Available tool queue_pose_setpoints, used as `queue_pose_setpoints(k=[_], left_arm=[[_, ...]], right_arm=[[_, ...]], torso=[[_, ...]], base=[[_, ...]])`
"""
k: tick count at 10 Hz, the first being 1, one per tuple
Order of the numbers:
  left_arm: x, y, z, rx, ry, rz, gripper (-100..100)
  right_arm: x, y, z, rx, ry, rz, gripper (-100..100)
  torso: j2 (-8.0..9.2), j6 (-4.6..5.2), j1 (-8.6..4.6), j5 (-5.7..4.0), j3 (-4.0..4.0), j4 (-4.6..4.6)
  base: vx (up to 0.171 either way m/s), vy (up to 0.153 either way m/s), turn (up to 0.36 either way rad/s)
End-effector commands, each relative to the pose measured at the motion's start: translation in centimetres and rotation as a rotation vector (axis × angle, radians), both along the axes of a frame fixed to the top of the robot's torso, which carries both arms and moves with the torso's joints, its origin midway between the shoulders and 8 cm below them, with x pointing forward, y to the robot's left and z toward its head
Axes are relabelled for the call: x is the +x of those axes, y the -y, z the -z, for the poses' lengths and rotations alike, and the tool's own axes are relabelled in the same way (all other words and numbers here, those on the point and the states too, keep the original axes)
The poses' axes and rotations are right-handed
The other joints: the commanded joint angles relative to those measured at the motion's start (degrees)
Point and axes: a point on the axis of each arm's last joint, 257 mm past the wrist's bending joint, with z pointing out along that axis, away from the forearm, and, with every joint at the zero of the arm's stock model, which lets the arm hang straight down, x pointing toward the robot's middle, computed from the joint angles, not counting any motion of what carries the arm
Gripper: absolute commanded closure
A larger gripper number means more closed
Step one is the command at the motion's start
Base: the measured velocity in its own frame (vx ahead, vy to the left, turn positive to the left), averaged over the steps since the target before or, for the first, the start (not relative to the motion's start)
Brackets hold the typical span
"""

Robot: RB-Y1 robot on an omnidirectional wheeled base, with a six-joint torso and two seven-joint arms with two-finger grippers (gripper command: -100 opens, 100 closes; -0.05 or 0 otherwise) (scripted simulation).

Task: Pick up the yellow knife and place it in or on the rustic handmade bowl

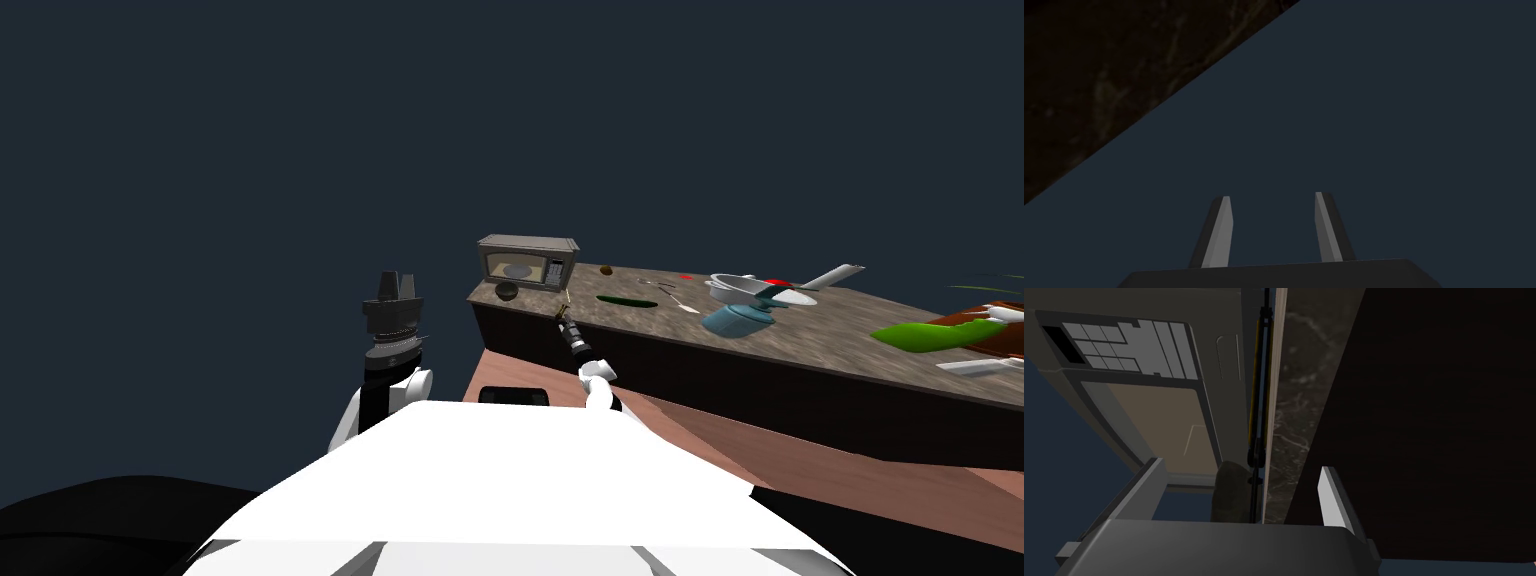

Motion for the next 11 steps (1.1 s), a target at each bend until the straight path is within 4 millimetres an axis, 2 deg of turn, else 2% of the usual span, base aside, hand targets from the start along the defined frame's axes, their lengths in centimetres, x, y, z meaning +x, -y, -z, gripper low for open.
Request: queue_pose_setpoints(k=[1,2,3,7,8,9,11], left_arm=[[0.0,0.0,0.0,0.000,0.000,0.000,0],[0.0,0.0,0.0,0.000,0.000,0.000,0],[0.0,0.0,0.0,0.000,0.000,0.000,0],[0.0,0.0,0.0,0.000,0.000,0.000,0],[0.0,0.0,0.0,0.000,0.000,0.000,0],[0.0,0.0,0.0,0.000,0.000,0.000,0],[0.0,0.0,0.0,0.000,0.000,0.000,0]], right_arm=[[0.0,0.0,0.0,0.000,0.000,0.000,0],[0.0,0.0,0.0,0.000,0.000,0.000,-100],[0.0,0.0,0.0,0.000,0.000,0.000,100],[0.0,0.0,0.0,0.000,0.000,0.000,100],[0.0,0.0,0.0,0.000,0.000,0.000,0],[0.2,1.7,-0.4,-0.040,0.002,-0.002,-100],[0.6,2.6,-0.8,-0.087,0.001,-0.022,-100]], torso=[[0.00,0.00,0.00,0.00,0.00,0.00],[0.01,0.00,0.00,0.00,0.01,0.00],[0.02,0.00,0.00,0.00,0.01,0.00],[0.02,0.00,0.00,0.00,0.01,0.01],[0.02,0.00,0.00,0.00,0.01,0.01],[0.02,0.00,0.00,0.00,0.01,0.01],[0.32,0.01,-0.19,-0.03,0.18,0.06]], base=[[0.000,0.000,0.000],[0.000,0.000,0.000],[0.000,0.000,0.000],[0.000,0.000,0.000],[0.000,0.000,0.000],[-0.044,-0.024,0.021],[-0.119,-0.045,0.036]])
